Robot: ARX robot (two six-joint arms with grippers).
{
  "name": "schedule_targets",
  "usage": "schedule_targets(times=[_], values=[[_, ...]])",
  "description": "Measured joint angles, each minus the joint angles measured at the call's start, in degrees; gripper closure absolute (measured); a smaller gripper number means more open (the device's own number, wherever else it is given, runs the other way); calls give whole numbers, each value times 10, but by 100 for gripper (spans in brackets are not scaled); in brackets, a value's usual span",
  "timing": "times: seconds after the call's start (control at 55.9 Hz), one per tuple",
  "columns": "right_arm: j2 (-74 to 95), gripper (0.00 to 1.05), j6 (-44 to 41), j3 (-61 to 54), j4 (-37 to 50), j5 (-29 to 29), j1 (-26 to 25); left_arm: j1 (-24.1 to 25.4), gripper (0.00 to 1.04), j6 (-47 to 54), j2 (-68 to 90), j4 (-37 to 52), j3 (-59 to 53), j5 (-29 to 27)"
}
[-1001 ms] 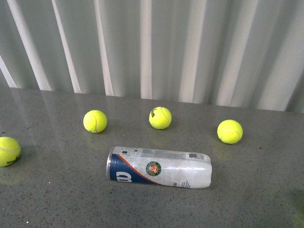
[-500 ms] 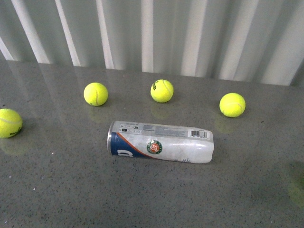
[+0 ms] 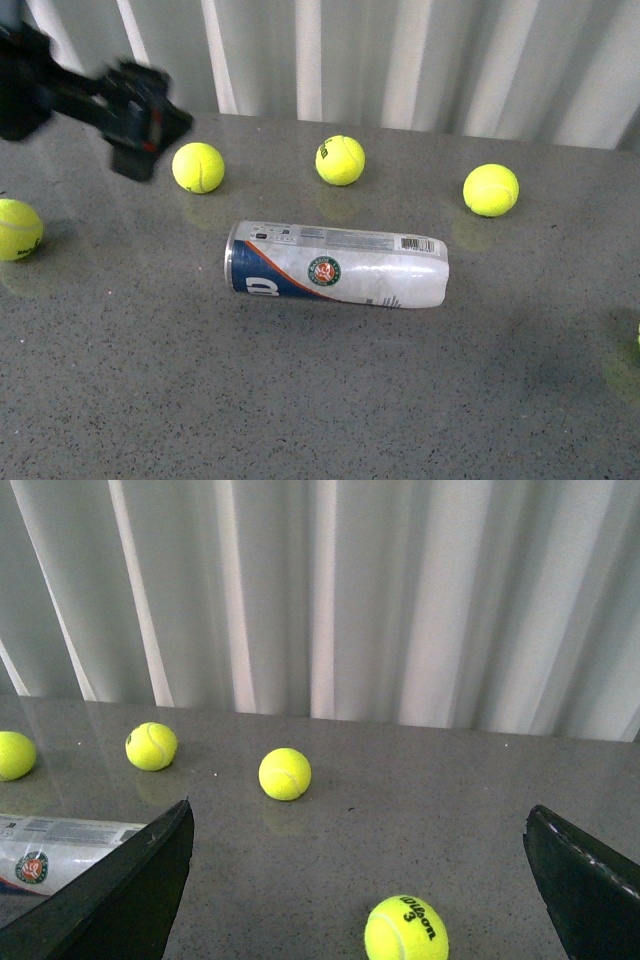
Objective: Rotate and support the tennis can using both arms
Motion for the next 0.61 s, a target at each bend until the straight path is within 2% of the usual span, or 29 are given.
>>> schedule_targets(times=[0.143, 0.214, 0.447, 0.608], values=[[0, 7, 0, 0, 0, 0, 0, -10, 7, -16, 133, -36, 51, 53], [0, 7, 0, 0, 0, 0, 0, -7, 7, -26, 174, -38, 69, 50], [0, 7, 0, 0, 0, 0, 0, 14, 7, -60, 220, -38, 119, 57], [0, 7, 0, 0, 0, 0, 0, 43, 7, -151, 235, -62, 155, 115]])
